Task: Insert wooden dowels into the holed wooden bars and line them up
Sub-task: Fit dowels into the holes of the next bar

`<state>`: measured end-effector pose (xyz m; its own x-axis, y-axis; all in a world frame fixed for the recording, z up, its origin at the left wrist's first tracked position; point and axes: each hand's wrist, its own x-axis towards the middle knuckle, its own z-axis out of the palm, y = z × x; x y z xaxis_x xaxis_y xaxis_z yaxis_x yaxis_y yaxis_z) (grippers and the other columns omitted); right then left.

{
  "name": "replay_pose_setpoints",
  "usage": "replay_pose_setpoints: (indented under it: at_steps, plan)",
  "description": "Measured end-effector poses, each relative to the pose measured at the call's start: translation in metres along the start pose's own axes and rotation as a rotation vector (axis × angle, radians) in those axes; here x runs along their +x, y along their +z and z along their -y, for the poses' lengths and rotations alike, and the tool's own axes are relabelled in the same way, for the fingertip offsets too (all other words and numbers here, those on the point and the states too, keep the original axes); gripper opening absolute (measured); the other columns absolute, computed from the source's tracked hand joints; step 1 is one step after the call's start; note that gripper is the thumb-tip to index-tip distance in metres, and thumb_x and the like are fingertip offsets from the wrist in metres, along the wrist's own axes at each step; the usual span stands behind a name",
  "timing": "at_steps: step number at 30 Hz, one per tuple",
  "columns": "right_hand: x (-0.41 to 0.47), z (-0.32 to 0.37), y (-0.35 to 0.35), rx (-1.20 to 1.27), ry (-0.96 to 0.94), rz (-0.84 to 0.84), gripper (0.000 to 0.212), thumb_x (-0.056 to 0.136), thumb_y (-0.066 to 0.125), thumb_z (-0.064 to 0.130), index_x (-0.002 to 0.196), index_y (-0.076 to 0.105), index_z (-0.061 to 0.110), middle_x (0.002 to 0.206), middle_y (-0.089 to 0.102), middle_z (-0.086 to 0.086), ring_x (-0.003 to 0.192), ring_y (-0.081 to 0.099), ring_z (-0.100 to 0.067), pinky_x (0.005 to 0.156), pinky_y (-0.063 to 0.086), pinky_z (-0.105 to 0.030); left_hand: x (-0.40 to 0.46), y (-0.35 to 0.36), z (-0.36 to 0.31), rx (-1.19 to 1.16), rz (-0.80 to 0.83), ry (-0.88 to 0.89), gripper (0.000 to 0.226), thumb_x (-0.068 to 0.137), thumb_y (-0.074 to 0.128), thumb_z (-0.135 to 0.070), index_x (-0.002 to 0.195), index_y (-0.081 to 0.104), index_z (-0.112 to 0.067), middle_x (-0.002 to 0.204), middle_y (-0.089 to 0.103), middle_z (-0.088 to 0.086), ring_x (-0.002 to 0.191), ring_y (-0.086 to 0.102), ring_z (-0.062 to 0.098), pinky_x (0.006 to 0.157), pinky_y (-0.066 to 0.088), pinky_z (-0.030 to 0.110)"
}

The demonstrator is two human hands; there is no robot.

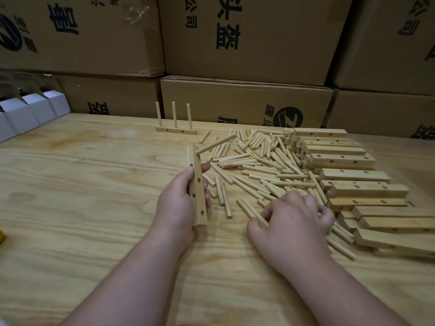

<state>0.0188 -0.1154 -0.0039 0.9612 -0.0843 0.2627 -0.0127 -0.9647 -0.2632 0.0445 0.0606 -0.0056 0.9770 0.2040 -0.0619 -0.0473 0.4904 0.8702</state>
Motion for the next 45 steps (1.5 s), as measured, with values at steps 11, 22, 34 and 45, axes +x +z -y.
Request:
replay_pose_setpoints:
  at_steps: [11,22,34,45]
  plan:
    - [-0.0011,0.0,0.001,0.09,-0.098,-0.105,0.019,0.09,0.052,0.05,0.091,0.063,0.035,0.102,0.048,0.015,0.108,0.04,-0.015,0.099,0.023,-0.042,0.0007,-0.0005,-0.0001,0.0,-0.004,-0.017,0.038,0.104,0.044,-0.036,0.108,0.079,-0.019,0.071,0.054,-0.002,0.057,0.048,0.013,0.052,0.041,0.027]
    - [-0.0048,0.0009,0.0067,0.628,-0.327,-0.251,0.021,0.094,0.063,0.01,0.112,0.065,0.022,0.099,0.059,0.024,0.097,0.061,-0.006,0.085,0.05,-0.025,-0.0069,0.0051,-0.0018,0.23,0.038,0.021,0.037,0.104,0.049,-0.042,0.112,0.075,-0.017,0.072,0.059,-0.001,0.056,0.05,0.013,0.055,0.041,0.029]
    - [0.0002,-0.0038,0.0071,0.648,-0.326,-0.251,0.019,0.094,0.064,0.014,0.113,0.07,0.014,0.102,0.061,0.017,0.102,0.054,0.003,0.091,0.038,-0.005,-0.0067,0.0031,0.002,0.299,0.083,0.045,0.028,0.102,0.054,-0.043,0.112,0.076,-0.029,0.069,0.058,-0.004,0.061,0.052,0.012,0.06,0.045,0.03]
    - [-0.0011,-0.0024,0.0022,0.656,-0.337,-0.244,0.017,0.092,0.069,0.016,0.108,0.074,0.012,0.089,0.063,0.018,0.089,0.06,-0.001,0.082,0.044,-0.01,-0.0087,0.0043,0.0019,0.316,0.111,0.054,0.03,0.101,0.054,-0.043,0.118,0.074,-0.028,0.064,0.053,-0.006,0.059,0.048,0.009,0.052,0.044,0.02]
